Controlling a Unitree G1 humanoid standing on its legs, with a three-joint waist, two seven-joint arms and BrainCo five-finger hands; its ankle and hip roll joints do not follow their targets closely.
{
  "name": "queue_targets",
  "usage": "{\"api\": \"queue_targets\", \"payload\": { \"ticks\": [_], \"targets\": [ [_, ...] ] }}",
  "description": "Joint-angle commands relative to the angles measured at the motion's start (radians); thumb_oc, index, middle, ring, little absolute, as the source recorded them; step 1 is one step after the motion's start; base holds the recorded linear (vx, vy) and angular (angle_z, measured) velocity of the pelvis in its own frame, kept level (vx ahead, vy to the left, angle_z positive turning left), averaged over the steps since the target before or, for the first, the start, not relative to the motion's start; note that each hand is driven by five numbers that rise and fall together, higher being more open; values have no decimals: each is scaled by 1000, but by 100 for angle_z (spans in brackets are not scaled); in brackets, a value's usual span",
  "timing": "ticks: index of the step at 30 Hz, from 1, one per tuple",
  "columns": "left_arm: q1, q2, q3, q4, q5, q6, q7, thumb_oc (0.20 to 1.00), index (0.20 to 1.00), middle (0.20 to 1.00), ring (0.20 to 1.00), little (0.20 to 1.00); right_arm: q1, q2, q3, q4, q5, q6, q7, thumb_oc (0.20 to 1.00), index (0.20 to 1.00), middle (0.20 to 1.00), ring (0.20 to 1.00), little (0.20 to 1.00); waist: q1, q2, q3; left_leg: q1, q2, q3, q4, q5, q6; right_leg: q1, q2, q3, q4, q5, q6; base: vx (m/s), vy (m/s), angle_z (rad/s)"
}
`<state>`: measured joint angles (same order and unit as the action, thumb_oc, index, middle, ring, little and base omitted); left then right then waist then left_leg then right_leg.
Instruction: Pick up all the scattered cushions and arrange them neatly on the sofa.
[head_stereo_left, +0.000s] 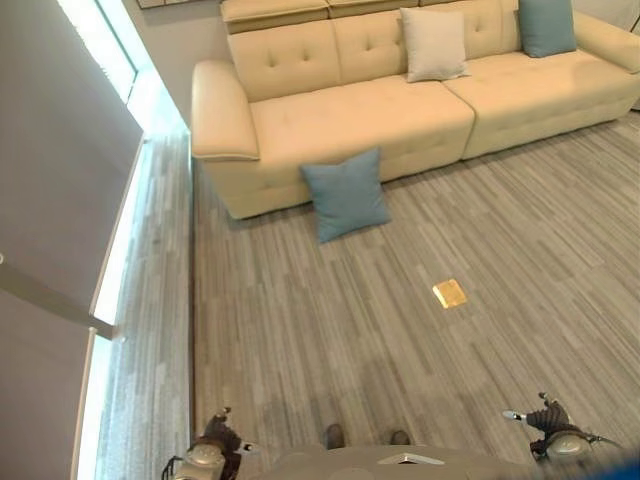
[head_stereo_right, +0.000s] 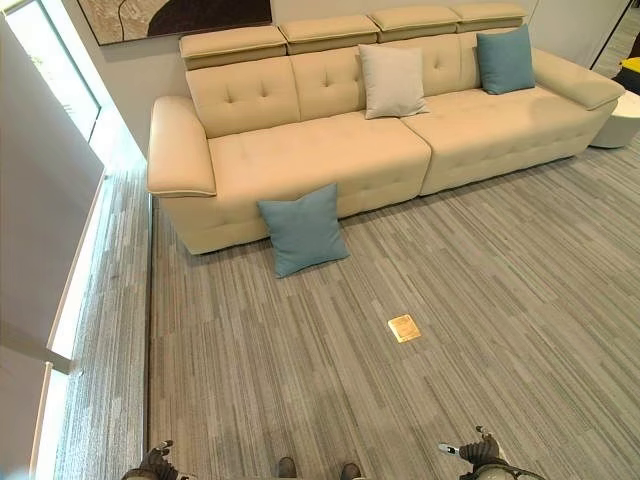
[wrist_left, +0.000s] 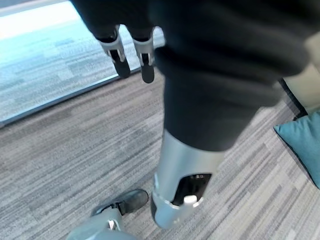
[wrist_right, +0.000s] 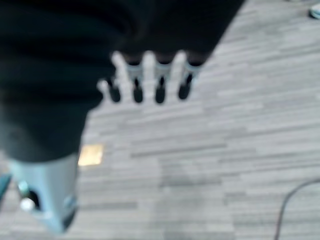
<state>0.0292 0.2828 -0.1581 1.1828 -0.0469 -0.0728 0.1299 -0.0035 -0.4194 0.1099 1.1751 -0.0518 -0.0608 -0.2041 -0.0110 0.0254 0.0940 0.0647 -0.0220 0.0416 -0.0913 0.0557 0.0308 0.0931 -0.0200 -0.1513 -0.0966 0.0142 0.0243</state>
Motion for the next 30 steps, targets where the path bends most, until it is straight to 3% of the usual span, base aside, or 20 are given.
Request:
{"api": "queue_targets", "payload": {
  "ticks": [1, 13, 22, 26, 28, 30],
  "targets": [
    [-74, 0, 11, 65, 35, -15, 4, 1000, 1000, 1000, 1000, 1000, -62, -6, 40, 42, 28, -12, -3, 1000, 1000, 1000, 1000, 1000, 0, -25, -4, 36, 25, -15, 4, -86, -49, 10, -73, -18, 9, -19, 98, 0, 0, 0],
    [-91, -5, -32, 44, 71, -13, 11, 1000, 1000, 1000, 1000, 1000, -57, 13, 59, 57, 18, -3, 1, 1000, 1000, 1000, 1000, 1000, -6, -25, 7, 28, 28, -19, 4, -83, -53, 5, -72, -22, 9, -20, 96, 2, -17, 0],
    [-104, -21, -66, 29, 65, -12, 13, 1000, 1000, 1000, 1000, 1000, -45, 39, 48, 48, 65, -5, 6, 1000, 1000, 1000, 1000, 1000, -21, -10, 43, 13, 60, -27, 11, -67, -66, -41, -52, -24, 96, -66, 62, -13, -109, 1],
    [-121, -23, -79, 19, 57, -11, 10, 1000, 1000, 1000, 1000, 1000, -42, 38, 38, 46, 88, -14, 9, 1000, 1000, 1000, 1000, 1000, -26, -23, 74, -64, 75, -19, 167, -81, -94, -36, -44, -17, 104, -86, 34, -17, -155, 12],
    [-135, -18, -86, 7, 49, -12, 10, 1000, 1000, 1000, 1000, 1000, -51, 23, 43, 48, 93, -14, 12, 1000, 1000, 1000, 1000, 1000, -18, -38, 106, -168, 85, -19, 355, -15, -117, -24, -46, -18, 108, -91, 11, -23, -204, 32],
    [-139, -14, -88, -5, 41, -13, 15, 1000, 1000, 1000, 1000, 1000, -55, 16, 57, 44, 89, -13, 13, 1000, 1000, 1000, 1000, 1000, -14, -49, 121, -233, 93, -17, 466, 14, -112, -21, -42, -18, 111, -96, -5, 44, -147, 19]
  ]
}}
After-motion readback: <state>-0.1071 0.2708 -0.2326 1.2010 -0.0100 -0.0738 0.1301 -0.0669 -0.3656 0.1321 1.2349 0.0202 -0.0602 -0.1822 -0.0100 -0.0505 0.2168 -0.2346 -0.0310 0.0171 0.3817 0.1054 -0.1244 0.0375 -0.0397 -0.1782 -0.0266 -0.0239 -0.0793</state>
